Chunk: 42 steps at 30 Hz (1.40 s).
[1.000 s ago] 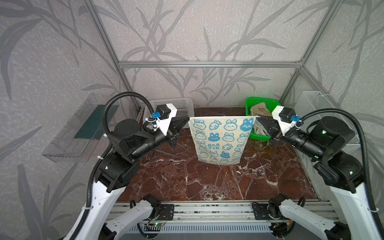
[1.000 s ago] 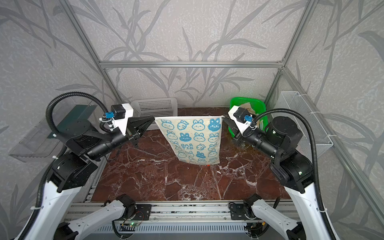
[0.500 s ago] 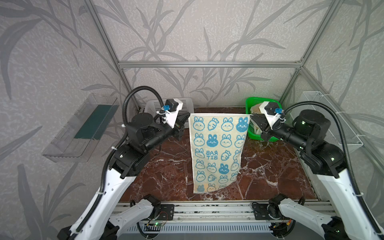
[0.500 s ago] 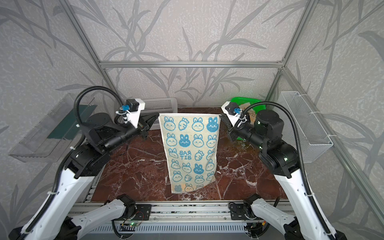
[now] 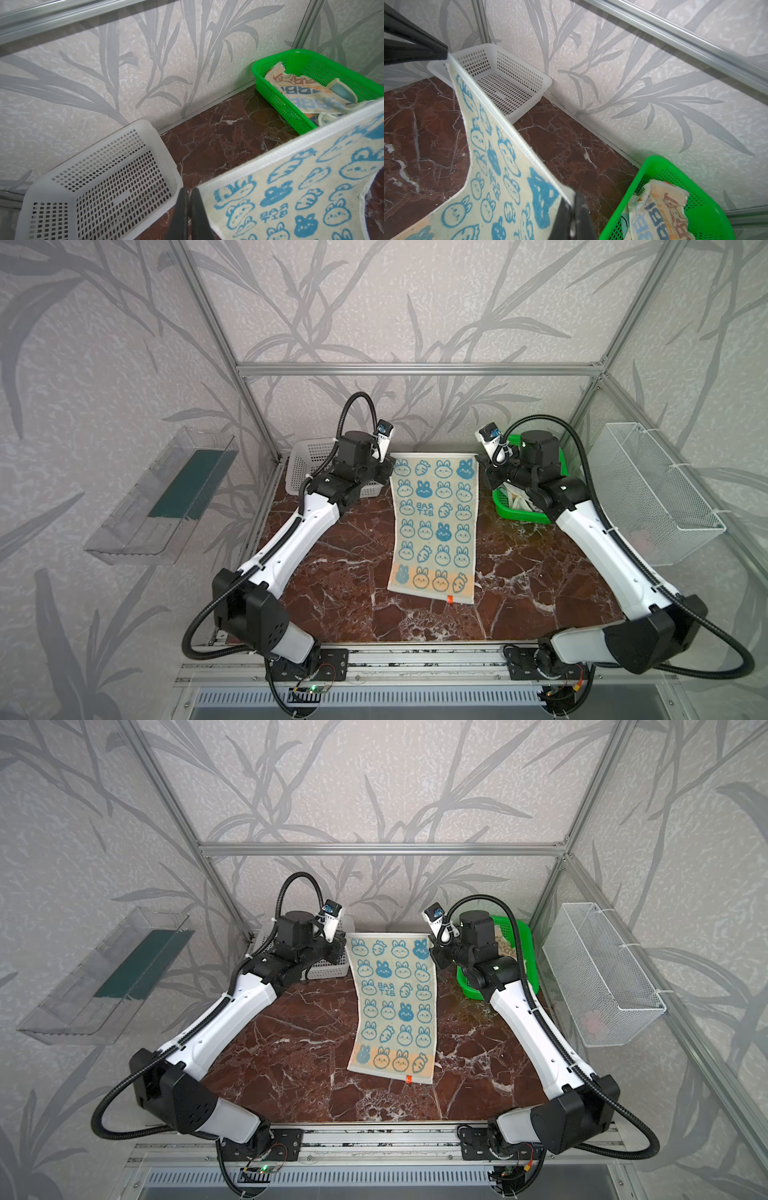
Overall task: Fold and stack the towels
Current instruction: 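Lower the hanging towel and lay it flat, moving both grippers toward the robot, then fold the far half of the towel toward the robot with both grippers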
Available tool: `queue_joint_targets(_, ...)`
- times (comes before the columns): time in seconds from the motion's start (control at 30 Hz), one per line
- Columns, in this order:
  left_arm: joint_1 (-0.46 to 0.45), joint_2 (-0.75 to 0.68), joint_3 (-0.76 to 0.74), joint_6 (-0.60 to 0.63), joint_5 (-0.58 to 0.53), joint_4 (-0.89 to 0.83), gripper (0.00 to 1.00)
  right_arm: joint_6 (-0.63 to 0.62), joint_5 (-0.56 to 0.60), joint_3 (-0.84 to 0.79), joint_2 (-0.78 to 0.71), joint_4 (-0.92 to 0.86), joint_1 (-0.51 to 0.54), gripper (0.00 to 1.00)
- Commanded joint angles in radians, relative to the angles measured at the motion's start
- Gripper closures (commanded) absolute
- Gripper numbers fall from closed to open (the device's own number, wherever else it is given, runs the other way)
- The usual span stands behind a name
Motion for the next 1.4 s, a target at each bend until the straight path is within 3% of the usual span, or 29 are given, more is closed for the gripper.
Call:
queue_joint_targets(0.0,0.025,0.069,0.065,0.021,-0.016,0.047,1.0,0.006,-0.008,0.028,0.053,0.104,-0.033,1.0)
queue_joint_targets(0.17,0.027,0.195,0.061,0.032,0.017,0.089,1.0,-0.047,-0.048,-0.045,0.154,0.184,-0.038,1.0)
queue_joint_targets(0.33,0.028,0.32,0.079,0.026,0.028,0.116,1.0,-0.106,-0.015,-0.123,0.255,0.313,-0.046,1.0)
queue_joint_targets(0.7,0.027,0.517,0.298,0.011,0.043,0.041,1.0,-0.097,0.001,-0.044,0.433,0.429,-0.102,1.0)
queue_joint_targets(0.87,0.024,0.508,0.298,0.017,0.068,0.082,1.0,-0.123,-0.019,-0.086,0.405,0.51,-0.109,1.0)
queue_joint_targets(1.0,0.019,0.493,0.284,0.035,0.106,0.055,1.0,-0.172,-0.112,-0.144,0.357,0.511,-0.109,1.0)
queue_joint_targets(1.37,-0.011,0.396,0.093,0.048,0.083,0.028,1.0,-0.281,-0.174,-0.413,0.201,0.495,-0.108,1.0)
